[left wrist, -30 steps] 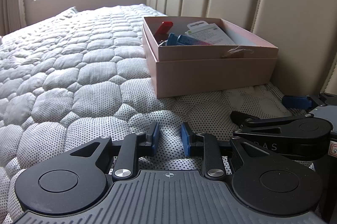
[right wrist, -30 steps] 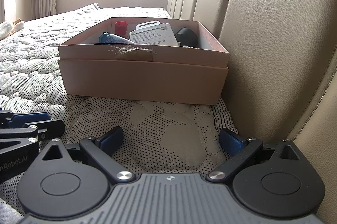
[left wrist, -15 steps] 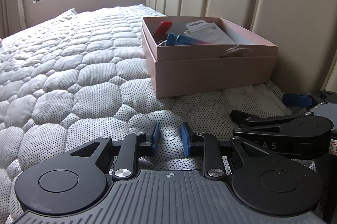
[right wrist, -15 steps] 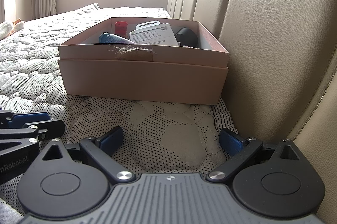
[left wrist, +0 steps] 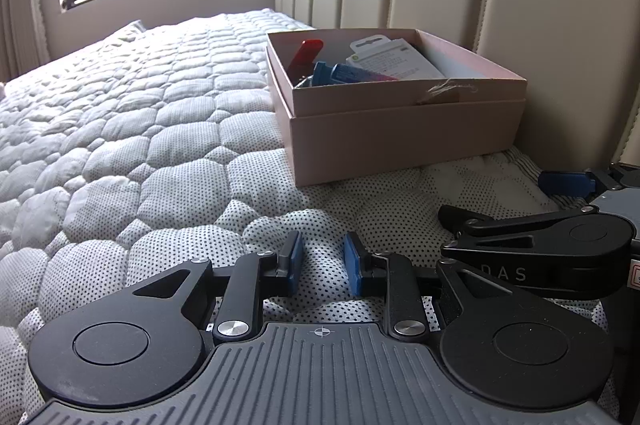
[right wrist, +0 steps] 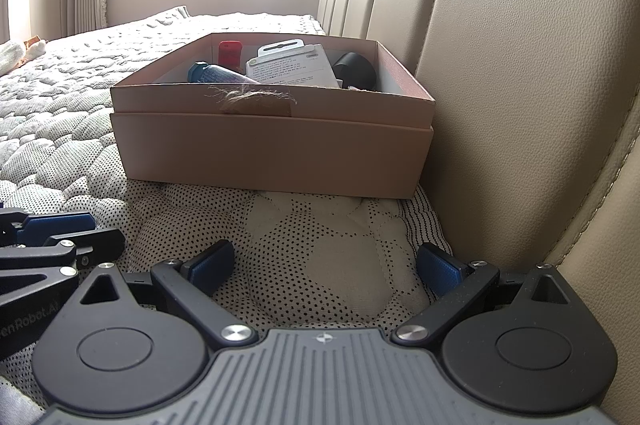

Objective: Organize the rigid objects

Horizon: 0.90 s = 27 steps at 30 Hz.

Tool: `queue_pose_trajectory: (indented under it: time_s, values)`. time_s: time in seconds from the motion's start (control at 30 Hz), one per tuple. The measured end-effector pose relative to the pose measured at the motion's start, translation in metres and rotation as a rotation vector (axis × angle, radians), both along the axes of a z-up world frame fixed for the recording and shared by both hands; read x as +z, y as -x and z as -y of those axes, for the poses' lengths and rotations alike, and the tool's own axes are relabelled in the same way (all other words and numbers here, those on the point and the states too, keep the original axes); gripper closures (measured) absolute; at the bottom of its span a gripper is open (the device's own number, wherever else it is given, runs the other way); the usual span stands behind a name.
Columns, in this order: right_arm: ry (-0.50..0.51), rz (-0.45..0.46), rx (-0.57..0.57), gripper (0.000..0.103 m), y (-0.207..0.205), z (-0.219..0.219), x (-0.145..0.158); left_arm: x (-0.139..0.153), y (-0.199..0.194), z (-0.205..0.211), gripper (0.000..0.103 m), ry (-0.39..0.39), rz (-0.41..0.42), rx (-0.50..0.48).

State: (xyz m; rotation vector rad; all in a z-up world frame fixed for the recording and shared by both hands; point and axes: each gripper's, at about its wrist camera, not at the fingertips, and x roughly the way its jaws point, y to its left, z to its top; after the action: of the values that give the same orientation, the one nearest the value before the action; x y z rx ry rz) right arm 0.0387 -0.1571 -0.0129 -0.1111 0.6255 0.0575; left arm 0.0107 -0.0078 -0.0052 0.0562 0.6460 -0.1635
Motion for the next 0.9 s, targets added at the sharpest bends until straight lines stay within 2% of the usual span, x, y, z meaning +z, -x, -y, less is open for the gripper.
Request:
queue_pose_trajectory:
  time_s: [0.9]
  values:
    - [0.0, 0.0, 0.0, 0.005, 0.0007, 0.0003, 0.0002, 0.0, -0.0001, -0.0008, 0.076, 0.008, -0.001, -0.002]
